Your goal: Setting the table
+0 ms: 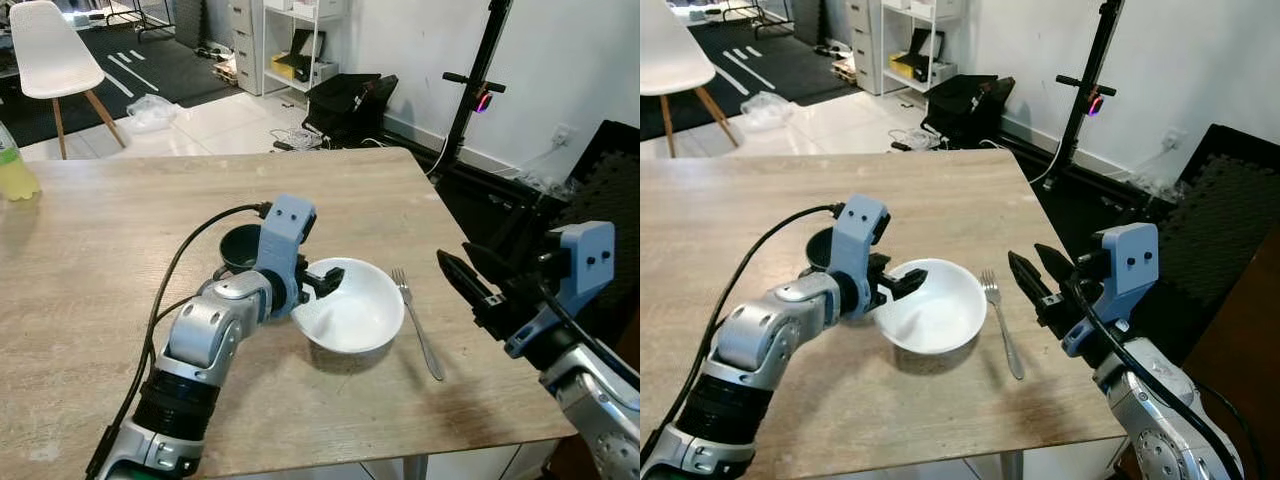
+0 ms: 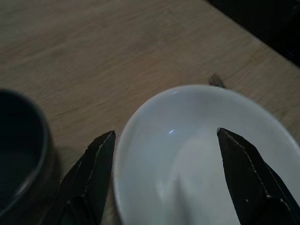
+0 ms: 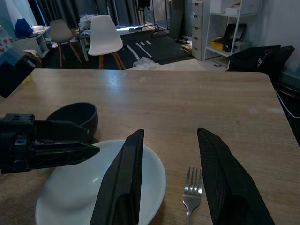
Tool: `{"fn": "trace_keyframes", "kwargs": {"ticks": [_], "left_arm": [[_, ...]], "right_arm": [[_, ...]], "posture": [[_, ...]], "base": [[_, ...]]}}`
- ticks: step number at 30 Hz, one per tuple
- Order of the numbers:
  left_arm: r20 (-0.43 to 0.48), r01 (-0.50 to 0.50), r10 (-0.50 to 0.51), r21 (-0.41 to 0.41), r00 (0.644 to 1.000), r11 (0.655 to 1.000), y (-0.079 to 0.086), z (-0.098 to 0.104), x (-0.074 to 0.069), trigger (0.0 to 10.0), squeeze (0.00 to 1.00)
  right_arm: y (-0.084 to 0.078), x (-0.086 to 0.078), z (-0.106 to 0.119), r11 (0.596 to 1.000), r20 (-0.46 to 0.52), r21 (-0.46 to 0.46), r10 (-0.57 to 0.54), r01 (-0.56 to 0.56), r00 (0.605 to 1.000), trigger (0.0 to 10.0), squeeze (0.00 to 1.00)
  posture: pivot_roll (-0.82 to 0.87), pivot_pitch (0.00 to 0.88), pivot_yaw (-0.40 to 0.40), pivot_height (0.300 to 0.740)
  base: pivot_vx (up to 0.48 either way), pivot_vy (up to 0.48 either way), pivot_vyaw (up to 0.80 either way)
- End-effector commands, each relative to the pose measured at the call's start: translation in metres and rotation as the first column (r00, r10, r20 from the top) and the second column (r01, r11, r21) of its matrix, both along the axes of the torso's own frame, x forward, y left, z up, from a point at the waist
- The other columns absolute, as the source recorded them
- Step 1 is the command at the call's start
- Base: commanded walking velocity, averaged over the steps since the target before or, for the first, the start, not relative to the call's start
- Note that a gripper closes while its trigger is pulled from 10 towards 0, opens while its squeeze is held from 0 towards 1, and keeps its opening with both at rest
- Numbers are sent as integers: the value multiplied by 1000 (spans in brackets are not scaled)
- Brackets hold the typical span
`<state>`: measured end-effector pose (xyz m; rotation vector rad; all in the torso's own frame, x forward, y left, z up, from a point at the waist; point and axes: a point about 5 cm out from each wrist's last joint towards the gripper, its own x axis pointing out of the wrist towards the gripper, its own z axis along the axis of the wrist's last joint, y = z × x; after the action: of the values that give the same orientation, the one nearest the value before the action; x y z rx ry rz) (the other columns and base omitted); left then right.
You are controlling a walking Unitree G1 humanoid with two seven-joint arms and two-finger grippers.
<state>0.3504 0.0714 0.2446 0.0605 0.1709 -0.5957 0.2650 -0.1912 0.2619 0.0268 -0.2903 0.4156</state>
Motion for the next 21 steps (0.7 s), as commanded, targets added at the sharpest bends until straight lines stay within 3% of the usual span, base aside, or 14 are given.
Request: {"fn": "trace_keyframes", "kwargs": {"ticks": [1, 10, 13, 14, 15, 16, 17, 18, 19, 21], "left_arm": [[-54, -17, 18, 15, 998, 1000, 2, -13, -1, 10000, 0], [-171, -55, 47, -44, 984, 997, 6, -29, 1, 10000, 0], [-179, -77, 71, -24, 981, 997, 10, -33, 2, 10000, 0], [-184, -85, 79, -25, 980, 996, 11, -34, 2, 8510, 0], [-192, -88, 80, -30, 978, 996, 11, -35, 3, 5922, 0], [-192, -88, 80, -30, 978, 996, 11, -35, 3, 5922, 0], [-198, -90, 81, -33, 977, 995, 11, -36, 3, 3961, 0], [-198, -90, 81, -33, 977, 995, 11, -36, 3, 3961, 0], [-210, -92, 80, -48, 975, 995, 11, -38, 3, 1216, 0], [-212, -93, 80, -50, 974, 994, 11, -39, 4, 1216, 0]], "right_arm": [[1, -2, 0, 1000, 8, 4, 4, -4, 1000, 10000, 0], [2, 1, 0, 1000, 6, 7, 17, -18, 1000, 10000, 0], [3, 0, 0, 1000, 5, 8, 17, -17, 1000, 10000, 0], [2, 0, 0, 1000, 4, 8, 16, -16, 1000, 10000, 0], [2, 0, 0, 1000, 4, 9, 15, -15, 1000, 10000, 0], [2, 0, 0, 1000, 4, 9, 15, -15, 1000, 10000, 0], [2, 0, 0, 1000, 4, 9, 15, -15, 1000, 10000, 0], [2, 0, 0, 1000, 4, 9, 15, -15, 1000, 10000, 0], [2, 0, -1, 1000, 3, 10, 14, -14, 1000, 10000, 0], [2, 0, -1, 1000, 2, 10, 14, -14, 1000, 10000, 0]], "posture": [[55, 118, 78, 740], [59, 125, 71, 740], [57, 127, 73, 740], [57, 127, 73, 740], [57, 127, 73, 740], [57, 127, 73, 740], [57, 127, 73, 740], [57, 127, 73, 740], [54, 130, 75, 740], [54, 130, 75, 740]], "base": [[0, 0, 0], [0, 0, 0], [0, 0, 0], [0, 0, 0], [0, 0, 0], [0, 0, 0], [0, 0, 0], [0, 0, 0], [0, 0, 0], [0, 0, 0]]}}
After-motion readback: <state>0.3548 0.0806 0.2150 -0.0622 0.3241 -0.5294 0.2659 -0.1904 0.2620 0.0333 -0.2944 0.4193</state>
